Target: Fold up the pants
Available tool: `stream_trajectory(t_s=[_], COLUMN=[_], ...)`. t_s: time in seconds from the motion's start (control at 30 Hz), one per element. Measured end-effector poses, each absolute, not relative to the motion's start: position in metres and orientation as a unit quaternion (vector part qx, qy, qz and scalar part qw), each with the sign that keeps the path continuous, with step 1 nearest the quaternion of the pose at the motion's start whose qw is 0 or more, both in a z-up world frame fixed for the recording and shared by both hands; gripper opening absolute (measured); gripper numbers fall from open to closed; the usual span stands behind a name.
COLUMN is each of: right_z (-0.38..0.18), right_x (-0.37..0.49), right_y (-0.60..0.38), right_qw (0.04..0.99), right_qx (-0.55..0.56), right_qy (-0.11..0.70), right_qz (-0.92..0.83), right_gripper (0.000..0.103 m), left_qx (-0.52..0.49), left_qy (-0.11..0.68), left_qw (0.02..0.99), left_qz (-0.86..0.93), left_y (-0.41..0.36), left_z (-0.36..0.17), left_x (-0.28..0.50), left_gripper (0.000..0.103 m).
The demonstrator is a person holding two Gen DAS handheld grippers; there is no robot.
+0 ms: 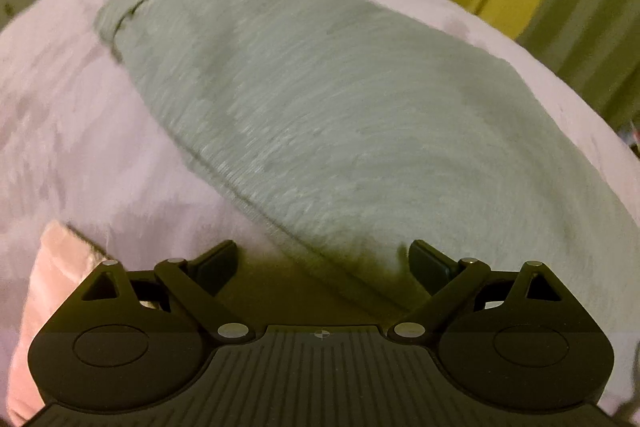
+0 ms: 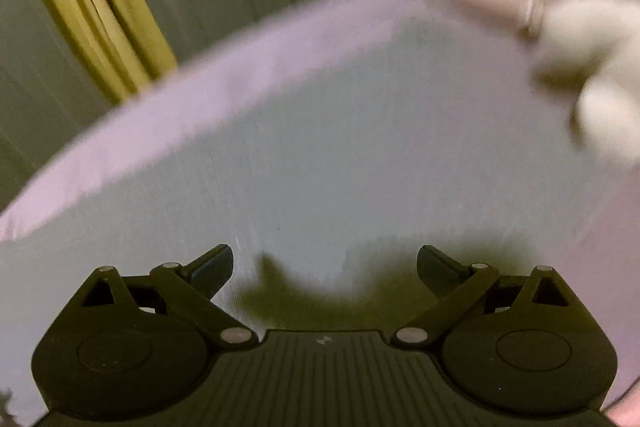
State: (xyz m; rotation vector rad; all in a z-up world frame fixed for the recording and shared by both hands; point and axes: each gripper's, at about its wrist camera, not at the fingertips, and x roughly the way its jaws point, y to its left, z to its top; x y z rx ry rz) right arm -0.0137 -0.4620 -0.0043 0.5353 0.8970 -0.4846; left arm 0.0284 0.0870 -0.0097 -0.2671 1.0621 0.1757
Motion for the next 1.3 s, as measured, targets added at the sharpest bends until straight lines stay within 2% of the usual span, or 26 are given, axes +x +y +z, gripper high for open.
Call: stream_trajectory(t_s=[0.07,0.23,0.37,0.5,0.57,0.73,0.87,0.97,1.13,1.3], right_z=[-0.013,-0.013,-0.011,-0.015,-0.018,-0.021,-0.023,-0.022,-0.022,-0.022], right_x=[-0.005,-0.014,-0.009,-0.017,-0.026,-0.032,-0.029,-0.030,-0.035,-0.033], right_y=[-0.472,-0.484,-0.476,-0.476,-0.476,-0.484,-0.483,-0.483,-0.487,-0.484], right_qw=[0.821,0.822,0.822,0.823,0.822,0.819,0.822,0.823,0.821,0.822], right_qx=[0.274,0.330,0.321,0.325,0.342,0.375,0.368,0.367,0.383,0.377], right_qy=[0.448,0.402,0.407,0.399,0.385,0.362,0.363,0.361,0.350,0.354], right_qz=[-0.223,-0.232,-0.235,-0.240,-0.241,-0.238,-0.239,-0.240,-0.236,-0.239], right_gripper=[0.098,0.099,0.099,0.099,0.099,0.099,0.099,0.099,0.099,0.099], left_qx=[-0.097,-0.053,-0.063,0.015,0.036,-0.040,-0.014,0.039,0.031,0.008], left_qy=[0.497,0.469,0.470,0.448,0.461,0.456,0.477,0.482,0.467,0.516], left_qw=[0.859,0.881,0.880,0.894,0.887,0.884,0.874,0.875,0.883,0.856], left_qz=[0.076,0.019,-0.014,-0.008,-0.008,-0.095,-0.097,-0.024,0.049,-0.043], left_y=[0.076,0.041,0.010,-0.032,-0.048,-0.063,-0.078,-0.074,-0.043,-0.024], left_z=[-0.004,0.011,0.020,0.019,0.008,-0.001,-0.018,-0.028,-0.003,-0.002], left_x=[0.027,0.033,0.073,0.116,0.140,0.154,0.174,0.192,0.198,0.155], left_gripper=[0.097,0.097,0.097,0.097,0.097,0.096,0.097,0.098,0.097,0.097])
